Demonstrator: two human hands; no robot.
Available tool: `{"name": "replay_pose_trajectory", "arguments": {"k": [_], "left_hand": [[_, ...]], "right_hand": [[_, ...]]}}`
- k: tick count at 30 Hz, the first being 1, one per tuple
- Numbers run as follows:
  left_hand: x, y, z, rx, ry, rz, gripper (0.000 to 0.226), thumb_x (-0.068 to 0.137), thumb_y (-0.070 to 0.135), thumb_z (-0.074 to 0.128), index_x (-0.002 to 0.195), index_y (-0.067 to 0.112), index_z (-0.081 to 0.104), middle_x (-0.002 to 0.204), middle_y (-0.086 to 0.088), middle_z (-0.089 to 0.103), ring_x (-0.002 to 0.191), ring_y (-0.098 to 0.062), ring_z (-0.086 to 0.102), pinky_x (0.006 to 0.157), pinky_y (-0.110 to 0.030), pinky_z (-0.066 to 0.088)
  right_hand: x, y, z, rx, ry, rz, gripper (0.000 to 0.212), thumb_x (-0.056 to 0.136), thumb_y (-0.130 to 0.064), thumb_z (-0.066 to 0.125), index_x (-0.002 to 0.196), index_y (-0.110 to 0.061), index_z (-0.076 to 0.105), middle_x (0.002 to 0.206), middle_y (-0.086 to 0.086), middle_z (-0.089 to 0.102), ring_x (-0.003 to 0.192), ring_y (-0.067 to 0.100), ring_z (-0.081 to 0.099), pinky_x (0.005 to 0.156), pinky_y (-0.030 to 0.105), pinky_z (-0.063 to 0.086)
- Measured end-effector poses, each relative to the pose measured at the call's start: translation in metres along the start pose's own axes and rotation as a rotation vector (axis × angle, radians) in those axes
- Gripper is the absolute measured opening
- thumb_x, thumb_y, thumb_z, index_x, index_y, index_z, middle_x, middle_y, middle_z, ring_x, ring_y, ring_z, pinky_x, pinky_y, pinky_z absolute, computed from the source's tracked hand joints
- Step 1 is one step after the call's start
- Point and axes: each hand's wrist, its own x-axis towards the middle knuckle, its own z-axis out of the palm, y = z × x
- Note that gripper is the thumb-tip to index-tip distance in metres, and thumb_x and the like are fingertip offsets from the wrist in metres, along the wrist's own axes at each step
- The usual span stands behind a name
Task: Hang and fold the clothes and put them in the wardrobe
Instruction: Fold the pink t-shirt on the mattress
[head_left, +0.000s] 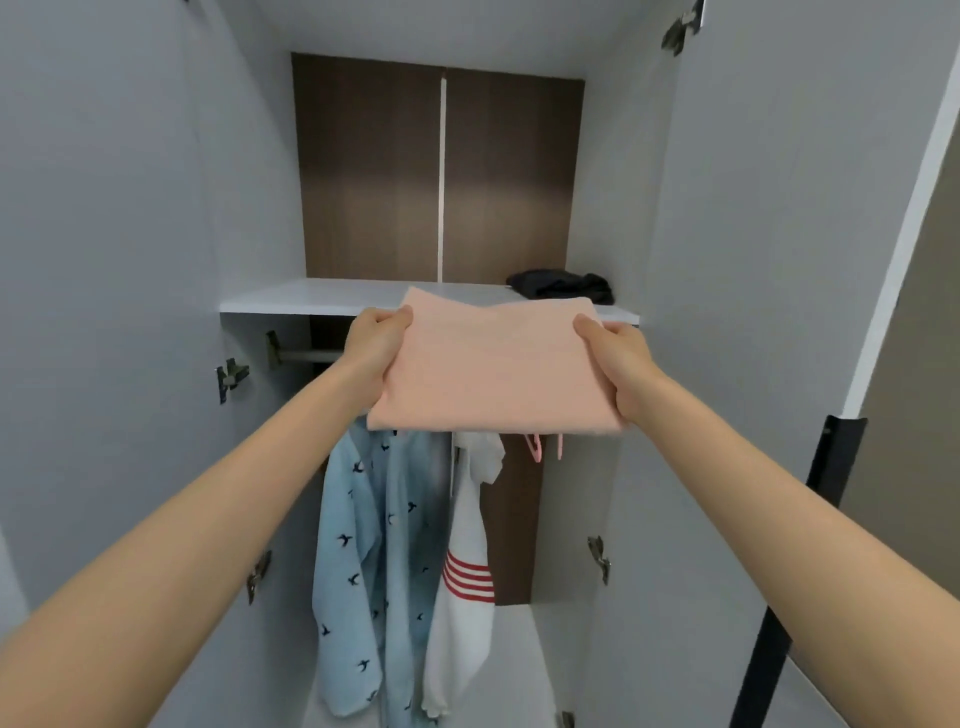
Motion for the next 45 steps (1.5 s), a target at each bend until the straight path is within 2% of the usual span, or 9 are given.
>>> {"name": "replay_pose_trajectory", "arguments": {"k": [3,7,14,17,22,25,29,38,45], "left_hand": [[0.036,0.003,0.010,-0.003,0.009,0.001,0.021,0.097,0.027,0.046,0.102,0.008,0.052,0.091,-0.009,0.057,0.080,-0.021,0.054,0.066,-0.029,0.043],[0.090,0.000,0.019,0.000,0.023,-0.008,0.022,0.098,0.026,0.045,0.081,0.014,0.052,0.078,-0.004,0.057,0.069,-0.018,0.054,0.058,-0.027,0.043],[0.210,-0.015,0.036,0.025,-0.019,-0.022,0.023,0.099,0.025,0.044,0.081,0.016,0.054,0.078,-0.004,0.058,0.066,-0.017,0.055,0.054,-0.026,0.041],[0.272,-0.009,0.047,0.050,-0.032,-0.063,0.016,0.098,0.024,0.046,0.088,0.014,0.052,0.080,-0.004,0.058,0.068,-0.017,0.054,0.054,-0.028,0.040],[0.372,0.008,0.086,0.266,-0.112,-0.114,0.029,0.098,0.007,0.034,0.070,0.009,0.043,0.067,-0.007,0.047,0.056,-0.019,0.044,0.051,-0.025,0.034],[0.419,0.012,0.116,0.377,-0.154,-0.100,0.021,0.097,0.005,0.033,0.084,0.004,0.049,0.077,-0.011,0.053,0.066,-0.021,0.051,0.061,-0.027,0.040],[0.470,0.012,0.157,0.473,-0.177,0.024,0.032,0.094,0.006,0.040,0.121,-0.004,0.055,0.123,-0.020,0.057,0.111,-0.032,0.057,0.089,-0.037,0.046],[0.531,0.020,0.253,0.399,-0.362,0.225,0.026,0.093,0.012,0.057,0.117,0.008,0.065,0.125,-0.009,0.060,0.114,-0.026,0.056,0.097,-0.032,0.045],[0.557,0.010,0.318,0.436,-0.528,0.269,0.027,0.093,0.011,0.057,0.119,0.010,0.065,0.126,-0.009,0.059,0.114,-0.024,0.055,0.100,-0.033,0.044]], "right_hand": [[0.042,-0.006,0.009,0.008,-0.025,-0.015,0.024,0.097,-0.030,0.048,0.105,-0.009,0.057,0.081,0.002,0.058,0.071,0.017,0.054,0.057,0.024,0.039],[0.098,-0.004,0.028,-0.007,-0.029,-0.047,0.038,0.097,-0.027,0.049,0.113,0.006,0.057,0.072,0.000,0.055,0.064,0.014,0.050,0.057,0.023,0.038],[0.205,0.002,0.068,-0.004,-0.013,-0.079,0.024,0.096,-0.026,0.051,0.079,-0.011,0.058,0.081,0.004,0.060,0.066,0.015,0.052,0.067,0.028,0.042],[0.254,-0.004,0.083,0.002,-0.015,-0.057,0.024,0.096,-0.024,0.051,0.102,-0.003,0.061,0.085,0.005,0.060,0.067,0.016,0.054,0.060,0.026,0.042],[0.330,-0.018,0.091,0.068,0.015,0.021,0.032,0.094,-0.017,0.054,0.121,-0.002,0.049,0.098,0.009,0.061,0.077,0.022,0.059,0.060,0.031,0.048],[0.364,-0.023,0.088,0.125,0.023,0.044,0.044,0.091,-0.012,0.053,0.131,-0.002,0.040,0.114,0.016,0.058,0.079,0.025,0.060,0.059,0.033,0.049],[0.397,-0.026,0.081,0.176,0.016,0.112,0.022,0.087,-0.009,0.051,0.109,-0.008,0.052,0.084,0.009,0.058,0.058,0.020,0.063,0.053,0.032,0.053],[0.425,-0.018,0.056,0.270,0.028,0.191,0.011,0.090,0.001,0.039,0.085,-0.004,0.048,0.040,0.009,0.056,0.036,0.022,0.059,0.057,0.048,0.055],[0.443,-0.010,0.035,0.361,0.094,0.199,0.020,0.094,0.005,0.035,0.084,0.001,0.051,0.042,0.009,0.055,0.034,0.020,0.056,0.073,0.052,0.048]]}}
